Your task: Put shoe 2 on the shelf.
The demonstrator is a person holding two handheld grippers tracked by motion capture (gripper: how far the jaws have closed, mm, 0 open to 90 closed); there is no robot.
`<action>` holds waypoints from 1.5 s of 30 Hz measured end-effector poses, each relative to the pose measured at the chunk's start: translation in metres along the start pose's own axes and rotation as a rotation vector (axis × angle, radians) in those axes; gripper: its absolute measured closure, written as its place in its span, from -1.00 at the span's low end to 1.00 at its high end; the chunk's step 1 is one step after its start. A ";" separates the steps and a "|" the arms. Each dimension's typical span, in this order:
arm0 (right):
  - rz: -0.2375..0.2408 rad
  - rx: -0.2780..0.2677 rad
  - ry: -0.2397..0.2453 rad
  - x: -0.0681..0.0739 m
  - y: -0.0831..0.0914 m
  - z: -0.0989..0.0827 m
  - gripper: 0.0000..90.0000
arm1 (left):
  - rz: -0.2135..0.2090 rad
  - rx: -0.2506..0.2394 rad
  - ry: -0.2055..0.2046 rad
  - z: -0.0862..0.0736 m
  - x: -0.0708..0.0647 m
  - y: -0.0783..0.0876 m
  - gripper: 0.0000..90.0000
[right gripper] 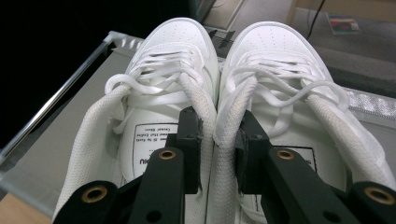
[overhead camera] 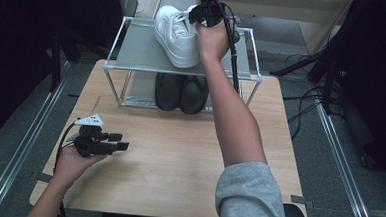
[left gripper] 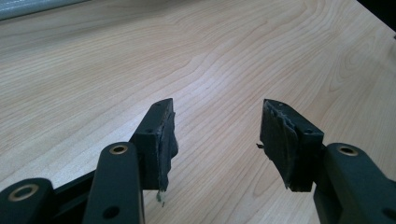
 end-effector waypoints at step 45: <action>-0.035 0.003 -0.129 0.032 -0.035 -0.006 0.29 | -0.014 0.003 -0.034 0.005 -0.001 -0.003 0.01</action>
Point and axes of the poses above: each handheld gripper's, and its own axes: y roughly backward along the jaws, z roughly out of its top, x roughly to its left, the point moved 1 cm from there along -y, roughly forward along the jaws, and after that the axes turned 13 degrees about x, right-handed, at the moved point
